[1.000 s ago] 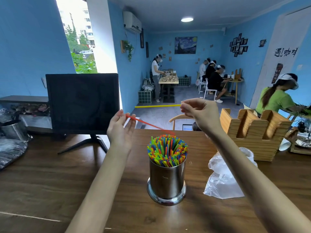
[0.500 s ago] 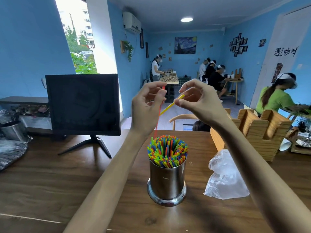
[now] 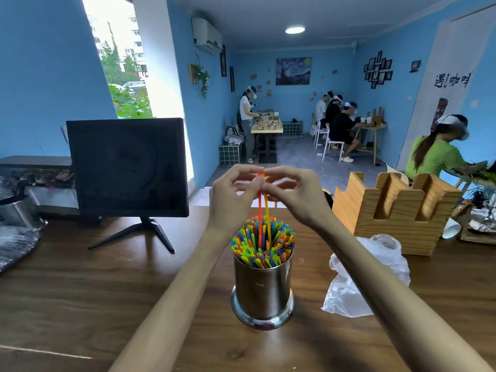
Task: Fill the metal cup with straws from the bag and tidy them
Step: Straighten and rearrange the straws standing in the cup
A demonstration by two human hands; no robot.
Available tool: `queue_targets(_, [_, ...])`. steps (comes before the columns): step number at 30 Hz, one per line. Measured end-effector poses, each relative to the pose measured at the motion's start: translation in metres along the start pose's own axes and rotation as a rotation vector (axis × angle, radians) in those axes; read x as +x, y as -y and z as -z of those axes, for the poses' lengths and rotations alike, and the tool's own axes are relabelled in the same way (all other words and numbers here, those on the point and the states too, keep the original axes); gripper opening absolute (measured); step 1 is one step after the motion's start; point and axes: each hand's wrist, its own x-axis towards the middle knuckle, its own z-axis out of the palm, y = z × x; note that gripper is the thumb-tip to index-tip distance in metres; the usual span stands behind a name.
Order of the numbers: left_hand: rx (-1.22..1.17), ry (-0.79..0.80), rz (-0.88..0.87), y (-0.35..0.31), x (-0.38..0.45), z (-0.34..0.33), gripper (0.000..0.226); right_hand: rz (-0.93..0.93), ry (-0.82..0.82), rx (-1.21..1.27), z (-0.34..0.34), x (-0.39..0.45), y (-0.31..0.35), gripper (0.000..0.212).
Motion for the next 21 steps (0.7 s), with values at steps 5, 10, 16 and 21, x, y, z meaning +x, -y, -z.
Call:
queue_targets(5, [0.194,0.09,0.121,0.034,-0.022,-0.001,0.023,-0.05,0.023,-0.154,-0.013,-0.028,-0.043,0.024])
queue_targets(10, [0.351,0.132,0.109,0.05,-0.037,0.002,0.004,-0.066,0.042,-0.281,-0.012,-0.044,-0.061,0.012])
queue_targets(16, [0.385,0.126,0.028,0.054,-0.044,0.009,0.016,-0.139,0.157,-0.202,0.003,-0.046,-0.057,0.015])
queue_targets(21, [0.161,0.033,0.107,0.061,-0.063,0.02,0.019,-0.267,0.004,0.052,0.003,-0.07,-0.056,0.029])
